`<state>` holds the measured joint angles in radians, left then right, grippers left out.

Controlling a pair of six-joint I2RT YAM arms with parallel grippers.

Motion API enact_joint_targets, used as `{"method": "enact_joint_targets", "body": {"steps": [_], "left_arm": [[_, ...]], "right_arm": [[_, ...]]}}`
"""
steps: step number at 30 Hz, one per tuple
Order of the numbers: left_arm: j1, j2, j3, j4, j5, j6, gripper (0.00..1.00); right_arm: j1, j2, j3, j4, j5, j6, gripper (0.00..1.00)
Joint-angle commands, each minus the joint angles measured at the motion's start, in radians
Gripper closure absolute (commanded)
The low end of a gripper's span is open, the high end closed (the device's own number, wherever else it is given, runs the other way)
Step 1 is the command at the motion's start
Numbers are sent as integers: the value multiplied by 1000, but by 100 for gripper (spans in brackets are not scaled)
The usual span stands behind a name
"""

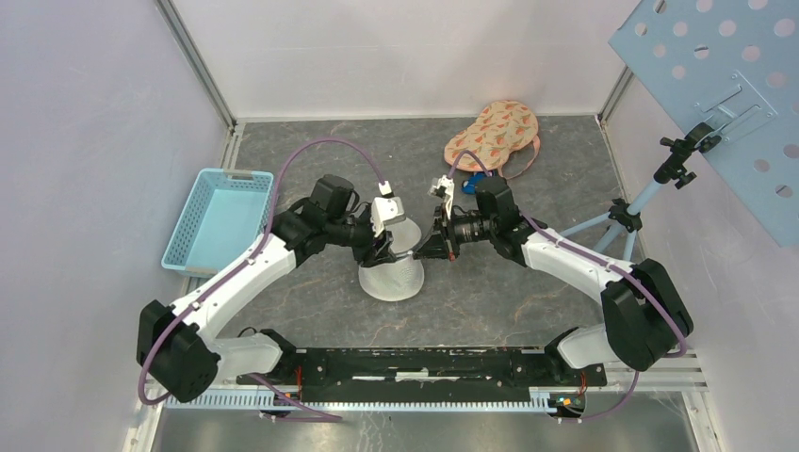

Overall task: Unzip the laundry bag and remove the bra
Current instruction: Unzip the laundry bag at the center of the board.

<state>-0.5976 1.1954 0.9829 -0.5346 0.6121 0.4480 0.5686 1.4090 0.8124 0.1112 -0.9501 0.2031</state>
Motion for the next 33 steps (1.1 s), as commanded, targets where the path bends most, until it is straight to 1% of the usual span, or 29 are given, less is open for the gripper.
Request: {"method": "enact_joint_targets", "body": {"steps": [1, 4, 6, 8, 9, 13, 17, 18, 20, 21, 22, 25, 31, 33], "left_arm": [[-11, 24, -3, 43, 15, -81, 54], [-10, 10, -17, 42, -27, -69, 76], [2, -2, -25, 38, -34, -60, 88], [16, -17, -31, 29, -43, -39, 96], [28, -27, -37, 24, -47, -23, 97], [87, -54, -67, 14, -57, 47, 98], [134, -55, -70, 9, -62, 95, 97], [134, -56, -65, 4, -65, 104, 95], [133, -56, -45, -8, -43, 106, 79], [131, -57, -32, -18, -24, 102, 69], [126, -56, -17, -24, -10, 95, 62], [97, -62, 13, -28, 7, 74, 47], [20, -33, 36, -24, 16, 13, 35], [-6, -21, 32, -18, 15, 2, 33]], "right_arm": [[3, -5, 37, 35, -13, 1, 100], [2, -11, 41, 0, -13, -30, 100], [-6, -15, 42, -22, -13, -51, 100], [-22, -17, 43, -51, -12, -81, 100], [-33, -18, 45, -74, -12, -106, 100], [-82, -16, 51, -163, -8, -181, 100], [-99, -8, 54, -179, -7, -195, 100], [-98, -6, 51, -165, -12, -188, 100], [-92, -5, 40, -96, -25, -131, 100], [-83, -5, 39, -77, -27, -115, 100], [-70, -5, 40, -63, -28, -101, 100], [-26, -3, 41, -17, -32, -49, 100], [22, 7, 48, 26, -26, 0, 100], [26, 11, 54, 31, -26, 8, 100]]}}
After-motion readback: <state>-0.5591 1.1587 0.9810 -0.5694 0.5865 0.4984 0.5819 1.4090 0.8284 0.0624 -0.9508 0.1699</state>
